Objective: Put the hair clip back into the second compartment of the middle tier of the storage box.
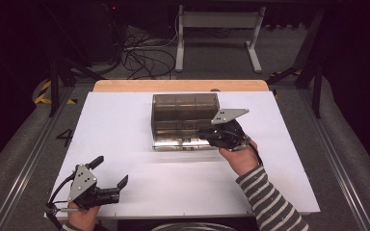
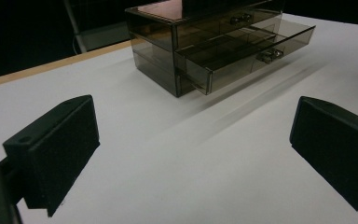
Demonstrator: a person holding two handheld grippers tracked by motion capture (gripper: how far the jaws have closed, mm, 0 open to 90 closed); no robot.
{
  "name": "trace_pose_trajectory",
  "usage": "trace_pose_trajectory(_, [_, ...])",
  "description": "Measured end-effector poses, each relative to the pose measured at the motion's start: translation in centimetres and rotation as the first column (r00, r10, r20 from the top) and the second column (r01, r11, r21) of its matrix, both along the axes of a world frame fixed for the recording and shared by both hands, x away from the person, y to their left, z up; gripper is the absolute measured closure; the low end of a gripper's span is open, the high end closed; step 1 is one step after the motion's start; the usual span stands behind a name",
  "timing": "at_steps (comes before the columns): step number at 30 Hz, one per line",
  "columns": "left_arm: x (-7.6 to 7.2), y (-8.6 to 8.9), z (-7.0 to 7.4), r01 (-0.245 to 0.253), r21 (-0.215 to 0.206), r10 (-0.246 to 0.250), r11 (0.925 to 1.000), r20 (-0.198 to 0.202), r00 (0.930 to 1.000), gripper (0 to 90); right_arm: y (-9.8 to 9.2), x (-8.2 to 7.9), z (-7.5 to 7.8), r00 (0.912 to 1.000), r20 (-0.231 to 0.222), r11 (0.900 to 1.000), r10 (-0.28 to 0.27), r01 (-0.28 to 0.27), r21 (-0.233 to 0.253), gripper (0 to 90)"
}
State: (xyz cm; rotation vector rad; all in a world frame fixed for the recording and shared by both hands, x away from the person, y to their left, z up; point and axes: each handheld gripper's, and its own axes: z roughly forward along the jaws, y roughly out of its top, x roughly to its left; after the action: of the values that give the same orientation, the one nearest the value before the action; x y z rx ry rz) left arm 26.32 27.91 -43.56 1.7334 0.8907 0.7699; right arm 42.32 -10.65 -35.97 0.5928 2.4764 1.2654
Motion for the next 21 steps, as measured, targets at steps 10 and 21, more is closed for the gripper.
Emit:
trace_pose_trajectory(10, [0.0,0.0,0.0,0.001,0.002,-0.001,1.0000,0.001,1.0000,2.1,1.5,0.9,-0.6,0.9999,-0.014,1.000,0.003,-0.003,-0.003,76.0])
trace_pose_trajectory(21, [0.0,0.0,0.0,0.004,0.001,-0.004,1.0000,0.003,1.0000,2.1,2.6,1.7,-1.2,0.9995,-0.029,1.000,0.008,-0.008,-0.011,76.0])
